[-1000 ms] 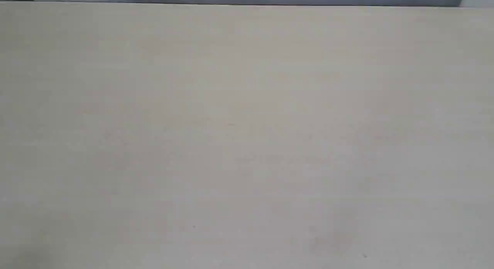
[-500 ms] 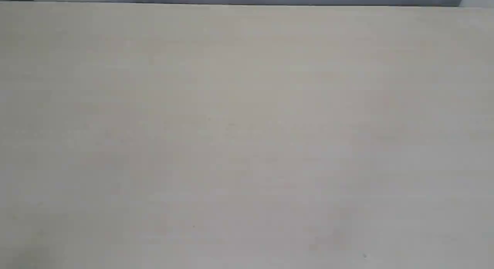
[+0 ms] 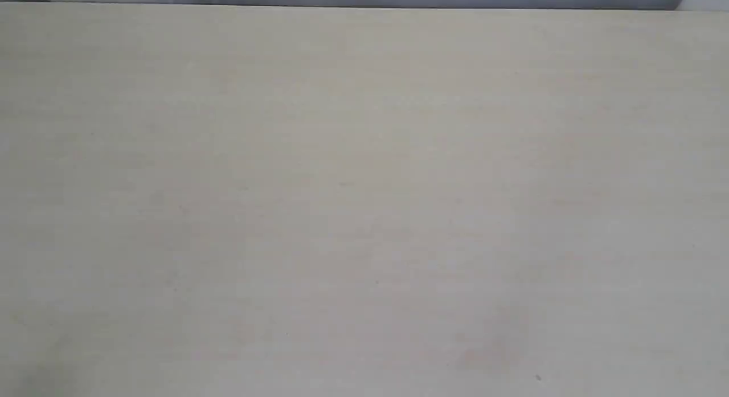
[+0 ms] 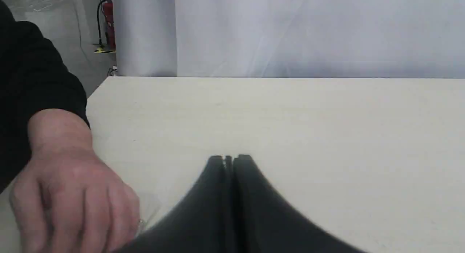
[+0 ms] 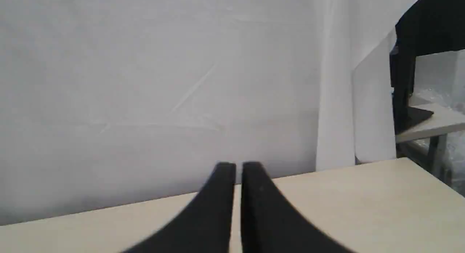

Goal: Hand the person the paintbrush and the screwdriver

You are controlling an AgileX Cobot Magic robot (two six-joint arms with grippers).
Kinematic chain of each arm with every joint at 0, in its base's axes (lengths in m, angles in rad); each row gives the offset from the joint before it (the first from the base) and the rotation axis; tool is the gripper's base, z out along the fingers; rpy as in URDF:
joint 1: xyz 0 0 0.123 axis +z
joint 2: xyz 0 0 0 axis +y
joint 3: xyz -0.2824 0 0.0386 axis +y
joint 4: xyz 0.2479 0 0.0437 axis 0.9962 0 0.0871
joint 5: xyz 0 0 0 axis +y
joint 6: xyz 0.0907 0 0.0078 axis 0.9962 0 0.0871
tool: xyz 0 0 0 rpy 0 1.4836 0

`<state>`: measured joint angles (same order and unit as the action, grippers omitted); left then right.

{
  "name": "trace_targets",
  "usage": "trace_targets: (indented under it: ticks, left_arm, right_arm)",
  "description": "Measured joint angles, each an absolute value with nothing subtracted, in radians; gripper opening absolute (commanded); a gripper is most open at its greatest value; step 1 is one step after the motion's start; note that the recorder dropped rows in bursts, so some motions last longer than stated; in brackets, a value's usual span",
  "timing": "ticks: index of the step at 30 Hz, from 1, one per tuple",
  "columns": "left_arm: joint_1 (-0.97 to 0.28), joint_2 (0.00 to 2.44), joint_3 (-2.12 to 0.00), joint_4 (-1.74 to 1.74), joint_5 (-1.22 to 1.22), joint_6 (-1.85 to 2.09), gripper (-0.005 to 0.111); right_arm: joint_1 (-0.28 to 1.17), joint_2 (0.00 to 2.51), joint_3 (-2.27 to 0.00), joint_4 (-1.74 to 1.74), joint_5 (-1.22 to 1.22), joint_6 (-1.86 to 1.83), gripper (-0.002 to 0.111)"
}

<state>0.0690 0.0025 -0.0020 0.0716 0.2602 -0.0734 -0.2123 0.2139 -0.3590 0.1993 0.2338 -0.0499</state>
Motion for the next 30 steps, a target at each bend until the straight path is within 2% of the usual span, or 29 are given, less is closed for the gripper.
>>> trace_targets:
  ticks: [5, 9, 16, 30]
  left_arm:
    - [0.069, 0.002, -0.002, 0.072, 0.260, -0.073, 0.000]
    - [0.069, 0.002, -0.002, 0.072, 0.260, -0.073, 0.000]
    - [0.069, 0.002, -0.002, 0.072, 0.260, -0.073, 0.000]
    - [0.069, 0.002, -0.002, 0.072, 0.260, -0.073, 0.000]
  right_arm:
    - [-0.162, 0.197, -0.160, 0.379, 0.125, -0.290, 0.005]
    - [-0.104, 0.176, -0.071, 0.400, 0.072, -0.341, 0.005]
    - [-0.027, 0.165, -0.044, 0.404, 0.062, -0.351, 0.005]
    - [-0.024, 0.165, -0.043, 0.404, 0.058, -0.351, 0.005]
